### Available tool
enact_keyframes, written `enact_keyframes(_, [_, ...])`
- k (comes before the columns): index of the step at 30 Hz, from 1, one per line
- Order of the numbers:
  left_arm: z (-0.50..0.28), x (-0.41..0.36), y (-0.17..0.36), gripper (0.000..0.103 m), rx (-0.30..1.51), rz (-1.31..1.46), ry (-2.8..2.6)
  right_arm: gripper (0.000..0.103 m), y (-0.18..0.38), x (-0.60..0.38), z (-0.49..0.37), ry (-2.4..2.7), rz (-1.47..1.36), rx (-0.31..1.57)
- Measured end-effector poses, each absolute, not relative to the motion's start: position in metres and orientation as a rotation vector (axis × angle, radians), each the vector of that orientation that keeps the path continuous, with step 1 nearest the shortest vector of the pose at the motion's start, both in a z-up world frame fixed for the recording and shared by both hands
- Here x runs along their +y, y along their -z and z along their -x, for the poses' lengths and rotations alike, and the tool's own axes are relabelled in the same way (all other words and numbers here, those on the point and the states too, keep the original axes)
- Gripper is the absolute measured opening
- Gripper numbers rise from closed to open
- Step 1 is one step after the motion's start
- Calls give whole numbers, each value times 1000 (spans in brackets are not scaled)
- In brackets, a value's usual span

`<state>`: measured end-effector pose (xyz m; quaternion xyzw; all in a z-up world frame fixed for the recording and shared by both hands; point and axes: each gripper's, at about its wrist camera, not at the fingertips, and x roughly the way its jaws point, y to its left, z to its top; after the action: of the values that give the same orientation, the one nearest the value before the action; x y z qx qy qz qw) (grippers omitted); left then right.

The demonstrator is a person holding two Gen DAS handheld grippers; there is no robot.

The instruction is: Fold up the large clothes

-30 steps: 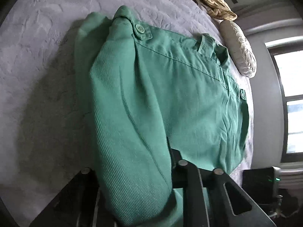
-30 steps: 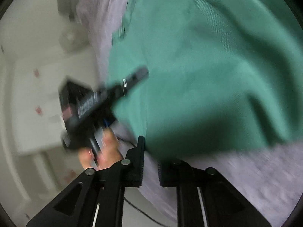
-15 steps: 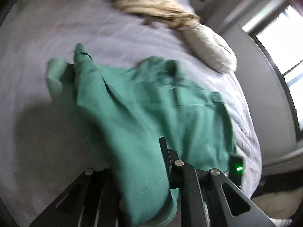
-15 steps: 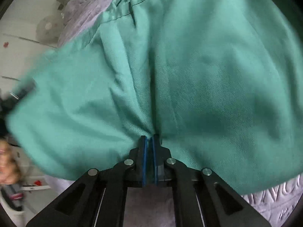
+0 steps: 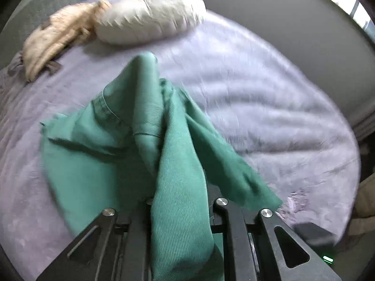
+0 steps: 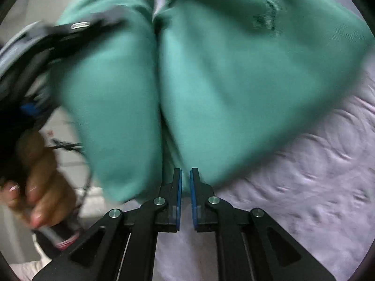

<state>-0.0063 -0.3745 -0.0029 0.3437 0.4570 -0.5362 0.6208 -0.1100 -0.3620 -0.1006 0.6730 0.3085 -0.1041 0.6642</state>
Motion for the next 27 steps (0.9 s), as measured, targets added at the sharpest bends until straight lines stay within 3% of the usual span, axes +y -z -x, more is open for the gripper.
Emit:
enact_keyframes(3, [25,-385,27,26,1025,-882,1162,10,112,-367,143,245,-1597,656])
enact_keyframes(5, [30,-383,22,58,1049,-822,1201,10,112,-372,156,257,-1605,641])
enact_keyframes(8, [34,-375,-6,84,1059,-677,1316,10,105,-379,172,263,-1603,616])
enact_keyframes(12, [22,-358,-45,87,1015,-555,1331,11,88,-393,197,298,-1579,580])
enact_keyframes(14, [-5,-338,-58,86,1004,-480,1257,19,80,-403,206,322,-1576,548])
enact_keyframes(16, [-38,-322,-61,87,1006,-433,1162,77,74,-414,216,334,-1581,499])
enact_keyframes(20, [-90,-281,-38,87,1043,-438,945,80,61,-451,224,308,-1564,430])
enact_keyframes(27, [-113,-219,19,87,1214,-428,766,80,45,-461,152,352,-1453,554])
